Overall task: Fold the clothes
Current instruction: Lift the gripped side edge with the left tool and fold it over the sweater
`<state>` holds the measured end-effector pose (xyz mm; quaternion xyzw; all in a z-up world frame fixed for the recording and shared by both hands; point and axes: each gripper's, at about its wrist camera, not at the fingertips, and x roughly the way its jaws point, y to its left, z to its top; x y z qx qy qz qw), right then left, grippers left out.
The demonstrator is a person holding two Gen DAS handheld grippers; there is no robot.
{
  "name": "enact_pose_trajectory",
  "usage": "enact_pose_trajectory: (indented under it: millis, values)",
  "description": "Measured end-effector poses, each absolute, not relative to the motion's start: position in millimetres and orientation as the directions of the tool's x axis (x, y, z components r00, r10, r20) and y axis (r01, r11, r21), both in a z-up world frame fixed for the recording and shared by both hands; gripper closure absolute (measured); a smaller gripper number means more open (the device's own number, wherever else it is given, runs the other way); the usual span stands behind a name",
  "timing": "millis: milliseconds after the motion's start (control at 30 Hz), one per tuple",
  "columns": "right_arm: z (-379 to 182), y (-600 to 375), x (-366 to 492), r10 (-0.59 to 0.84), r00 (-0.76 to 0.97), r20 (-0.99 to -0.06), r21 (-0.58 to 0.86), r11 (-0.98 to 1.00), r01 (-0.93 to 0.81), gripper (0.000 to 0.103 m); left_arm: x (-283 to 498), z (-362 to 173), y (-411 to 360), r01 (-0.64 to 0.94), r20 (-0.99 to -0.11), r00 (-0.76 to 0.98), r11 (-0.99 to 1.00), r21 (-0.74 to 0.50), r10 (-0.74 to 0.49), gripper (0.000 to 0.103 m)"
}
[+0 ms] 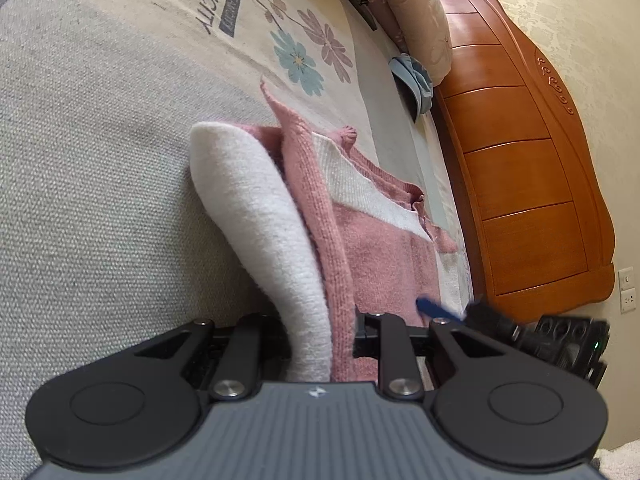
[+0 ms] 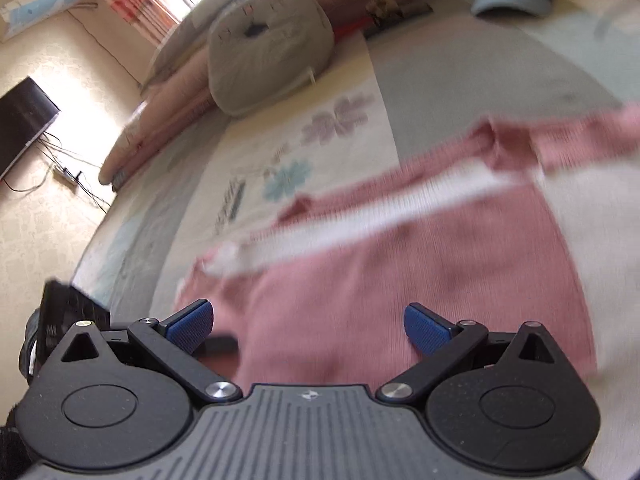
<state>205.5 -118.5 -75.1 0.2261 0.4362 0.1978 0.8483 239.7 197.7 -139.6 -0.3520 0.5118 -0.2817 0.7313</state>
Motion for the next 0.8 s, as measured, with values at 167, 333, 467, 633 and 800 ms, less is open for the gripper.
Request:
enact_pose_trajectory:
  millis: [167, 333, 467, 633, 800]
  values:
    - [-77.1, -117.4, 168.8, 0.511, 0.525, -0.680, 0.535, 0.836, -0.120, 0.000, 239.7, -138.2, 196.7, 0.066, -0.554, 0.322, 0.602, -0.796, -0.768, 0.080]
    - [-80.5, -115.2, 139.8, 0.487, 0.527, -0.696, 0.508, 0.853, -0.118, 0.000, 237.8, -139.2, 199.2, 0.071, -0.546, 0.332, 0.598, -0.798, -0.769, 0.080]
    - [-77.7, -117.7, 136.3, 0.486, 0.514, -0.707, 0.513, 0.852, -0.102, 0.000, 236.4, -139.2, 200.0, 0.064, -0.546, 0.338, 0.598, -0.799, -0.766, 0.080]
    - [-77.5, -120.2, 133.9, 0.494, 0.507, -0.706, 0.522, 0.847, -0.099, 0.000, 235.0, -137.1, 199.0, 0.057, -0.557, 0.342, 0.609, -0.791, -0.757, 0.080]
    - [-73.8, -125.8, 134.9, 0.517, 0.498, -0.696, 0.547, 0.831, -0.098, 0.000, 236.4, -129.7, 196.1, 0.049, -0.593, 0.305, 0.634, -0.772, -0.746, 0.081]
